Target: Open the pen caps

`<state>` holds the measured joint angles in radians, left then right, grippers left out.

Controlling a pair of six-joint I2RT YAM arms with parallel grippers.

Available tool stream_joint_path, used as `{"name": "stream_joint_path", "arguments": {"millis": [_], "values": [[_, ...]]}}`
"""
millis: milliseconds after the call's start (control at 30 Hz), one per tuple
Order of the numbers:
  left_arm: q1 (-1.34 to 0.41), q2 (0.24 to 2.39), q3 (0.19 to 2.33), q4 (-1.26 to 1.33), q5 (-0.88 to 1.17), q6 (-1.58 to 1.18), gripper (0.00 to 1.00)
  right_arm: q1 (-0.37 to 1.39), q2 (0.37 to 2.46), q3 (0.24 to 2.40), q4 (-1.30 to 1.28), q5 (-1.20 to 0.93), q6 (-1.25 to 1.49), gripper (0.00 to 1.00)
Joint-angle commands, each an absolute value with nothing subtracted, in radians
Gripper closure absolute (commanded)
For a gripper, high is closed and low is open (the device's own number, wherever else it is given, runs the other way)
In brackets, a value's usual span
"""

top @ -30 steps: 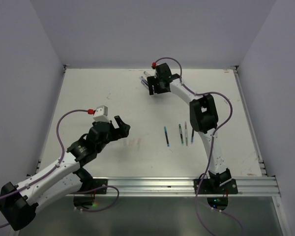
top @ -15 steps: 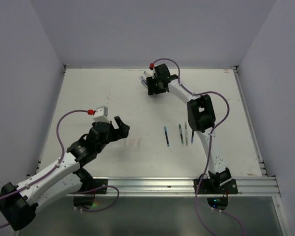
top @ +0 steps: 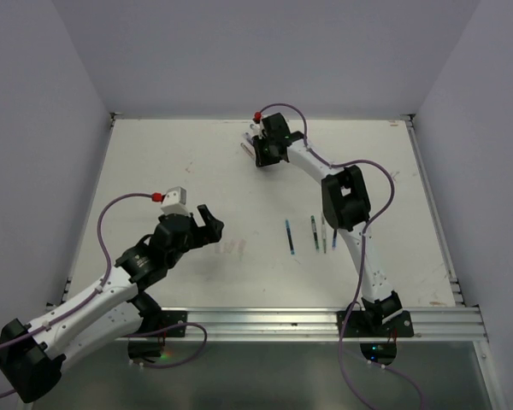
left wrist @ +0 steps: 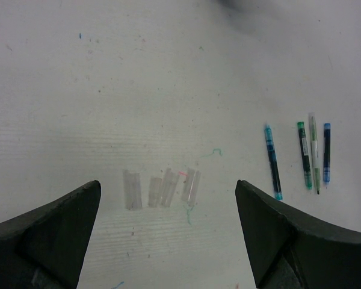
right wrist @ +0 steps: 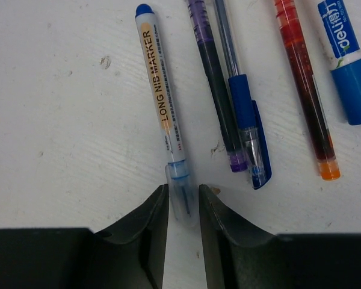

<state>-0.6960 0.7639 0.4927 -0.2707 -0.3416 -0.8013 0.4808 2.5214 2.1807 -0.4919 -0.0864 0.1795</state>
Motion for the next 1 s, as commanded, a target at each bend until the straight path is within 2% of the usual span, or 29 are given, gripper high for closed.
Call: {"name": "stream_joint_path", "arguments": {"millis": [0, 100, 367, 600, 800, 967], "values": [[-0.692, 0.741, 0.482, -0.291, -0.368, -0.819, 0.05, 0.491, 2.548, 2.224, -0.505, -0.048, 0.183, 0.71], [-0.692, 0.732, 0.480, -0.304, -0.370, -0.837, 0.05, 0.494, 2.569, 2.240, -0.518, -0.045, 0.179, 0.74], [-0.692, 0.723, 0.485, -0.313, -0.361, -0.861, 0.04, 0.512, 2.586, 2.250, -0.531, -0.055, 0.163, 1.00], [-0.692, 0.713, 0.480, -0.344, -0.364, -0.887, 0.05, 0.541, 2.510, 2.140, -0.445, -0.140, 0.167, 1.00], [-0.690, 0.657, 0.465, -0.356, -0.379, -0.946, 0.08, 0.555, 2.329, 1.918, -0.299, -0.216, 0.225, 1.00], [-0.692, 0.637, 0.453, -0.310, -0.339, -0.966, 0.10, 0.560, 2.145, 1.643, -0.161, -0.255, 0.291, 1.00]]}}
